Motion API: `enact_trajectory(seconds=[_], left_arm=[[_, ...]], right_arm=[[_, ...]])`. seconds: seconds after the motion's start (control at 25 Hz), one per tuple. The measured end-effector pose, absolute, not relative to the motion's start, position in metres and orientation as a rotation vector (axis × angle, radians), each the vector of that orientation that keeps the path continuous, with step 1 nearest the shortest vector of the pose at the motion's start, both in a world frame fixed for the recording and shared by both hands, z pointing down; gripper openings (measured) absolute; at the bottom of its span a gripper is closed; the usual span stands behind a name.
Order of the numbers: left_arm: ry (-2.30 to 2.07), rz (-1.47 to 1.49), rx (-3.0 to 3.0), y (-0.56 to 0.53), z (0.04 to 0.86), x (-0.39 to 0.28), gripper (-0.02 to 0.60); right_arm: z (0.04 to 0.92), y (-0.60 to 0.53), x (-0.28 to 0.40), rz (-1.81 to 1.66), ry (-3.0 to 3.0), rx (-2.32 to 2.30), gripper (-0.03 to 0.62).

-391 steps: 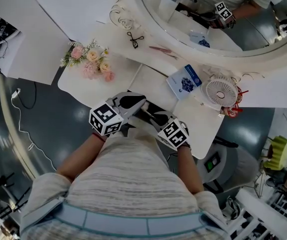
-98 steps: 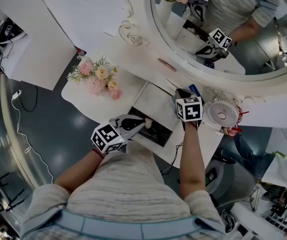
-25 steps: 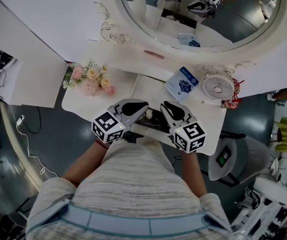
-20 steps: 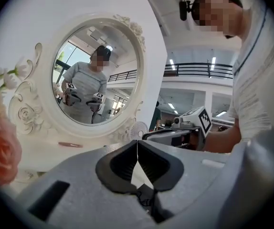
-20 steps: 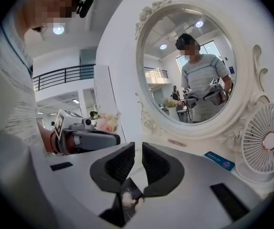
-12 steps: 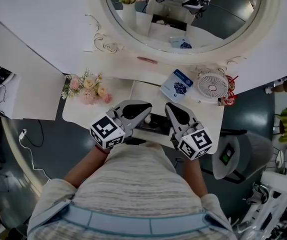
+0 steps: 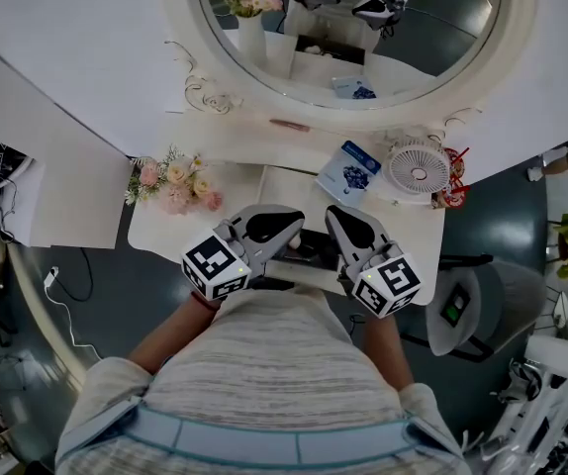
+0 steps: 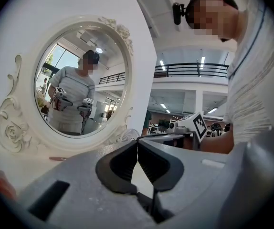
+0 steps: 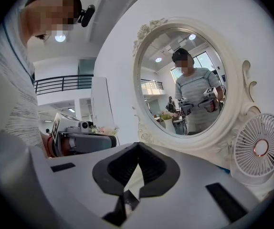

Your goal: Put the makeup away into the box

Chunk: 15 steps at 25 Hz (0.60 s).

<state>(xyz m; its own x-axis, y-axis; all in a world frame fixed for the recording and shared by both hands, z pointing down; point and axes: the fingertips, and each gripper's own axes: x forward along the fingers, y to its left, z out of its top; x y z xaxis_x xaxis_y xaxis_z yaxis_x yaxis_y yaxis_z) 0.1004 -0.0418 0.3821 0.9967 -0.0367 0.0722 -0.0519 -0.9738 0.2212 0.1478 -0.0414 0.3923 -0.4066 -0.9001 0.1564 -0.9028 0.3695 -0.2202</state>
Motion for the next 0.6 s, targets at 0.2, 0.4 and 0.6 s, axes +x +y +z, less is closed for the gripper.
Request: enact_trajectory(seconds=[0.2, 0.4, 0.6], left_arm=[[-0.061, 0.112, 2.912, -0.04, 0.384, 0.1018, 0.014], [-0.06, 0.122, 2.912, -0.0385, 0.386, 0.1023, 0.014], [-0.054, 0.123, 2.914, -0.0375, 0.3862, 0.1031, 0.014]], right_arm=[[0.394, -0.0391, 0.1503, 0.455, -2.598, 1.712, 0.008], [0.3953, -0.0377, 0.153, 0.467, -2.597, 1.715, 0.008], [0.3957, -0.0375, 0.1505, 0.472, -2.603, 1.7, 0.008]])
